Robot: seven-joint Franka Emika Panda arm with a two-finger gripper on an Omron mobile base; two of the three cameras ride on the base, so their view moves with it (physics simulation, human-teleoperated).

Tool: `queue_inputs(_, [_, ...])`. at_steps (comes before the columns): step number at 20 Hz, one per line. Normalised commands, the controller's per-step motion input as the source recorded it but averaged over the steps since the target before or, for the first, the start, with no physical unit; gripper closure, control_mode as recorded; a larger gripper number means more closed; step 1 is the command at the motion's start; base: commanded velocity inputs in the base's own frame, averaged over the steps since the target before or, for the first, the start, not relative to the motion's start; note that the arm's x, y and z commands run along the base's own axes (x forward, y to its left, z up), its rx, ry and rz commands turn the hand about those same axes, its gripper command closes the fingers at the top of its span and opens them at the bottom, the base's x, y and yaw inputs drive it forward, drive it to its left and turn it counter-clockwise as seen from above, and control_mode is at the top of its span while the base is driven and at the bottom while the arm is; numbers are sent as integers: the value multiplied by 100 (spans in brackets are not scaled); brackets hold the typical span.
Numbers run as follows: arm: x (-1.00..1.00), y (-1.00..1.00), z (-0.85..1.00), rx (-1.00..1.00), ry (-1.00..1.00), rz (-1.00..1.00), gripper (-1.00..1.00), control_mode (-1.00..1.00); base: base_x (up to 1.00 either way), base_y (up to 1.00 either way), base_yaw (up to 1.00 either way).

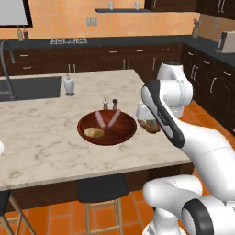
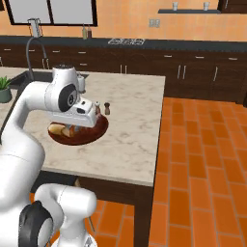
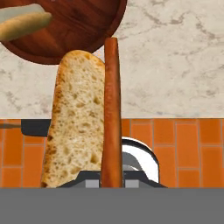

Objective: Place one bun and one sausage from the bowl on each plate.

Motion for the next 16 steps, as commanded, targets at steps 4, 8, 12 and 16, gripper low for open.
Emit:
queue_inputs(4, [-65,-14,36,-3,-2,13,100,-100,0,0,0])
queue_inputs(8, [-36,-1,20,0,-1,5,100,-100,0,0,0])
queue_inputs(12, [-2,-12,15,0,0,2,100,-100,0,0,0])
queue_inputs(16, [-6,-10,2,0,0,-1,100,-100,0,0,0])
